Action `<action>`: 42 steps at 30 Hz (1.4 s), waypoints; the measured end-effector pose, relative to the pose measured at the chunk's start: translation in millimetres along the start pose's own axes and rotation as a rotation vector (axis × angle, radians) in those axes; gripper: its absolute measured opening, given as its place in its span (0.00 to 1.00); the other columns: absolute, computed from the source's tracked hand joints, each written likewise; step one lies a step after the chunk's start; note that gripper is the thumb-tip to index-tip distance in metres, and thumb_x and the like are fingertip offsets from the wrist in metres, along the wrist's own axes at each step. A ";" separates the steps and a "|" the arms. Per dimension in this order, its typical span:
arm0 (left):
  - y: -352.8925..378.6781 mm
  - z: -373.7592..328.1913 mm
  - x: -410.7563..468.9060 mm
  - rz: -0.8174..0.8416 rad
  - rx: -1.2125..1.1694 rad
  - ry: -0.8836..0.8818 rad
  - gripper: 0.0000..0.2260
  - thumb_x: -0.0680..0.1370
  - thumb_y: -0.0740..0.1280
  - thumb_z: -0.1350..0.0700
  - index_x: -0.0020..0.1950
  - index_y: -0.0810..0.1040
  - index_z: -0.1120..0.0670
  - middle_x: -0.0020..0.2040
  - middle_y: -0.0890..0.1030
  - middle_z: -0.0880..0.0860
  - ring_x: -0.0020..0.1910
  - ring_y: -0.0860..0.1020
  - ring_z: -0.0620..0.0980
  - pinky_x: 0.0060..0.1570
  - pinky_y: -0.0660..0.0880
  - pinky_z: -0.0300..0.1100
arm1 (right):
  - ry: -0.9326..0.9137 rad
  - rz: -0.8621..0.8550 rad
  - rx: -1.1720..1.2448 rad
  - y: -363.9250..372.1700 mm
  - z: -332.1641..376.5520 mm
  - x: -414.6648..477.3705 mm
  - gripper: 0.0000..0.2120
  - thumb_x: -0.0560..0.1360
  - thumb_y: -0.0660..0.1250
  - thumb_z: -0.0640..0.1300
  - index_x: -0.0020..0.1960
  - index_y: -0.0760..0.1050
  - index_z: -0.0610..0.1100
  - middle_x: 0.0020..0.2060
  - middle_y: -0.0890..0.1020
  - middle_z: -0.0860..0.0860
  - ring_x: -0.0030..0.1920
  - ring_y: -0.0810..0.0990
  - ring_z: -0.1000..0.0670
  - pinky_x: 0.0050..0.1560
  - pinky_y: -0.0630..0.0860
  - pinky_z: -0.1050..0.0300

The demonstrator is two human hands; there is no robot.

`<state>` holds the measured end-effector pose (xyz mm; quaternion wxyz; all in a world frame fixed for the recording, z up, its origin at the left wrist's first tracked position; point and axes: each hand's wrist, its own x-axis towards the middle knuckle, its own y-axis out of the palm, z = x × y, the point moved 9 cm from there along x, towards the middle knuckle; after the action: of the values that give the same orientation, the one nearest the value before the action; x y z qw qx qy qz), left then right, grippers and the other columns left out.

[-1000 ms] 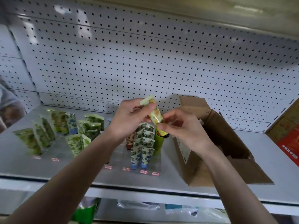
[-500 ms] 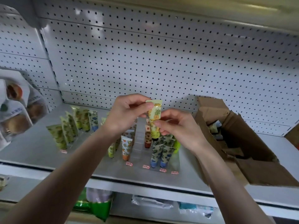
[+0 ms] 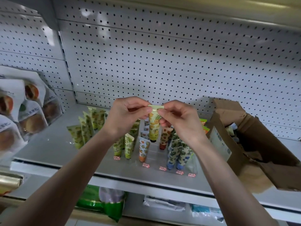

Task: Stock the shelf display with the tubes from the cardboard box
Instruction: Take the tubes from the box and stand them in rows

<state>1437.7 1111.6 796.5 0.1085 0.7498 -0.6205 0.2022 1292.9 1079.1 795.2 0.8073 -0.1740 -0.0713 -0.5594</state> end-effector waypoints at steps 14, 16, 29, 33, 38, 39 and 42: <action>-85.6 -8.3 7.7 -0.166 0.053 0.058 0.04 0.72 0.71 0.63 0.42 0.81 0.54 0.39 0.83 0.53 0.37 0.80 0.45 0.40 0.79 0.37 | -0.104 -0.055 0.088 71.9 22.5 30.1 0.05 0.74 0.67 0.34 0.43 0.76 0.43 0.33 0.80 0.49 0.33 0.80 0.53 0.41 0.80 0.60; -101.9 -7.5 8.2 -0.172 0.099 0.069 0.05 0.72 0.71 0.63 0.42 0.81 0.53 0.37 0.83 0.51 0.36 0.80 0.45 0.40 0.79 0.38 | -0.101 -0.046 0.069 89.2 22.6 35.8 0.06 0.74 0.67 0.34 0.43 0.76 0.45 0.33 0.80 0.50 0.33 0.80 0.53 0.41 0.80 0.60; -169.1 43.0 10.0 -0.097 0.509 -0.010 0.01 0.72 0.72 0.62 0.41 0.82 0.56 0.36 0.81 0.46 0.34 0.77 0.40 0.36 0.72 0.28 | 0.000 0.075 -0.241 169.2 -18.4 70.6 0.02 0.72 0.72 0.40 0.42 0.81 0.45 0.35 0.82 0.55 0.33 0.78 0.62 0.41 0.74 0.69; -173.9 56.0 12.7 -0.047 0.614 -0.018 0.01 0.72 0.72 0.59 0.42 0.82 0.56 0.37 0.81 0.45 0.36 0.77 0.39 0.39 0.68 0.23 | -0.009 0.082 -0.325 175.7 -22.6 76.6 0.01 0.71 0.73 0.40 0.42 0.82 0.44 0.37 0.83 0.53 0.35 0.80 0.59 0.39 0.73 0.73; -178.7 73.6 15.1 -0.033 0.707 -0.081 0.01 0.73 0.72 0.55 0.42 0.81 0.52 0.41 0.78 0.45 0.43 0.75 0.43 0.40 0.65 0.26 | 0.001 0.082 -0.400 181.2 -34.0 83.5 0.03 0.71 0.72 0.39 0.41 0.82 0.46 0.34 0.82 0.57 0.34 0.79 0.61 0.39 0.74 0.72; -179.2 76.0 15.7 -0.032 0.725 -0.090 0.02 0.73 0.72 0.54 0.43 0.81 0.51 0.41 0.77 0.45 0.44 0.74 0.44 0.40 0.64 0.28 | 0.005 0.083 -0.412 181.8 -36.1 85.1 0.03 0.71 0.72 0.39 0.41 0.82 0.46 0.34 0.81 0.57 0.34 0.79 0.62 0.39 0.74 0.73; -180.6 80.9 18.1 -0.019 0.763 -0.108 0.03 0.73 0.71 0.53 0.44 0.81 0.51 0.45 0.76 0.48 0.48 0.72 0.45 0.46 0.66 0.38 | 0.015 0.091 -0.463 184.9 -40.9 90.0 0.03 0.72 0.71 0.38 0.43 0.82 0.44 0.36 0.82 0.55 0.37 0.80 0.60 0.41 0.74 0.72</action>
<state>1630.0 1099.4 748.0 -0.2094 0.7515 -0.4987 0.3778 1493.9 1043.2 747.9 0.7707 -0.3532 0.0727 -0.5253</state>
